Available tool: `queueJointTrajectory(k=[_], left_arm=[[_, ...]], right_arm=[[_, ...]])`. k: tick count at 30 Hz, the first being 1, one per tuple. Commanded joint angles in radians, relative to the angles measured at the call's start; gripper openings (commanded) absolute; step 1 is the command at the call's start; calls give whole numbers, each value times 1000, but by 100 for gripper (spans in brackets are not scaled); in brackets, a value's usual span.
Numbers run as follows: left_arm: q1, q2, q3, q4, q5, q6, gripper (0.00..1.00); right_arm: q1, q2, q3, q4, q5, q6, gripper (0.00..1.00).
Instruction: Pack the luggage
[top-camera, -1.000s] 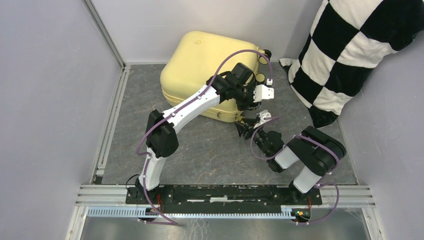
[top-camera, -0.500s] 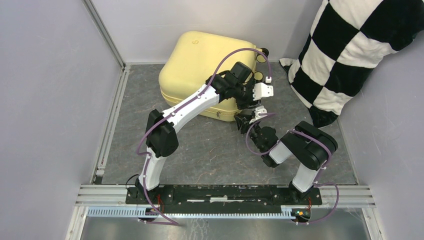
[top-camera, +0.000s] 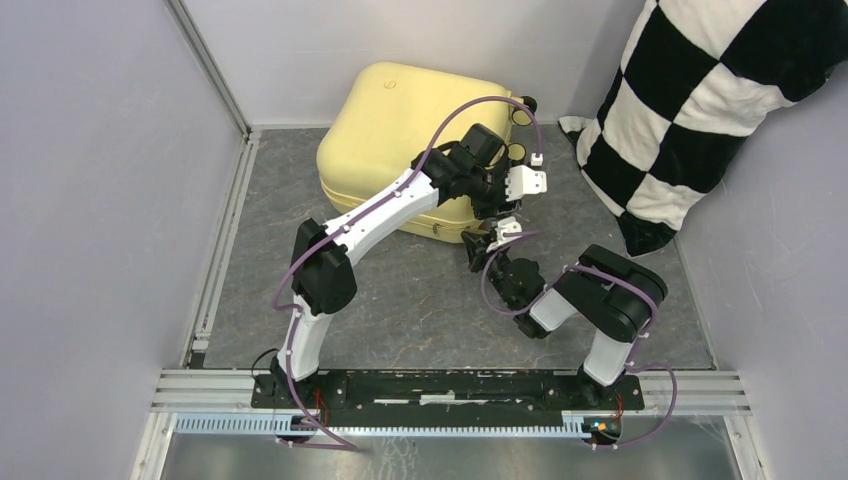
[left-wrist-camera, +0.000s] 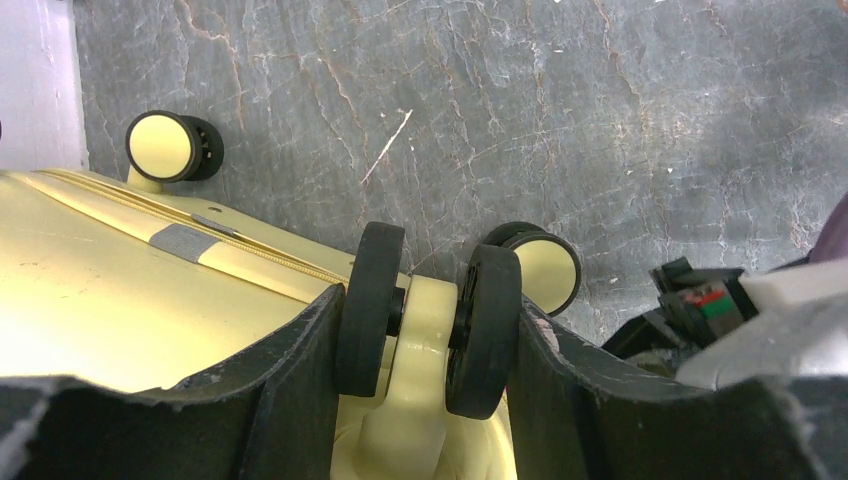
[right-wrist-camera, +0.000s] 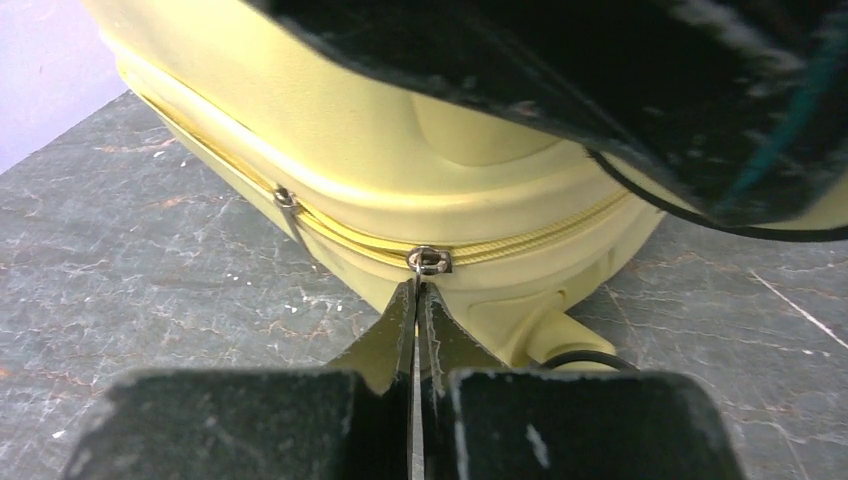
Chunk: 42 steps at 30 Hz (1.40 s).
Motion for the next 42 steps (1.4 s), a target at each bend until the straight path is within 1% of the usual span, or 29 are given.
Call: queueJointTrajectory(k=[1, 5, 13, 17, 19, 21, 22, 24, 26, 28, 29, 30, 32, 35, 36, 37, 38, 39, 40, 42], left_arm=[[9, -74, 66, 104, -2, -246, 2], [7, -77, 66, 104, 0, -248, 2], [4, -85, 51, 103, 10, -256, 2], [4, -114, 2, 101, 13, -254, 2], [5, -152, -41, 85, 13, -244, 2], [9, -206, -119, 68, 15, -227, 2], [12, -239, -171, 68, 18, -214, 2], [12, -310, -270, 66, 23, -187, 2], [12, -363, -339, 45, 33, -177, 2], [11, -392, -373, -8, 61, -170, 2], [11, -401, -387, -42, 80, -165, 2], [8, -407, -399, -74, 98, -152, 2], [5, -417, -427, -147, 138, -112, 2], [-3, -432, -482, -233, 170, -64, 2], [-4, -437, -502, -254, 179, -59, 7], [-4, -443, -520, -262, 183, -65, 18], [-5, -453, -526, -264, 191, -75, 51], [-5, -465, -528, -259, 202, -85, 92], [-5, -480, -524, -245, 214, -103, 99], [-5, -509, -491, -207, 224, -152, 100]], right_arm=[[51, 30, 60, 229, -54, 22, 0], [53, 74, 98, 243, -112, 66, 0], [71, 111, 166, 217, -146, 76, 0], [73, 101, 148, 223, -142, 83, 0], [71, 62, 92, 242, -117, 94, 17], [72, -13, -2, 257, -82, 112, 32], [71, -54, -51, 256, -67, 120, 35], [66, -166, -163, 220, -25, 133, 40], [47, -273, -259, 163, 4, 155, 44], [13, -383, -329, 61, 13, 184, 49], [-9, -437, -362, 3, 18, 195, 54], [-32, -499, -386, -73, 25, 204, 57], [-70, -614, -409, -210, 59, 209, 59], [-136, -731, -409, -378, 110, 217, 60], [-155, -757, -403, -423, 116, 218, 61], [-177, -775, -391, -458, 118, 222, 62], [-193, -783, -376, -492, 109, 216, 62], [-202, -785, -352, -529, 102, 208, 63], [-211, -779, -330, -567, 100, 203, 64], [-226, -760, -258, -651, 98, 195, 65]])
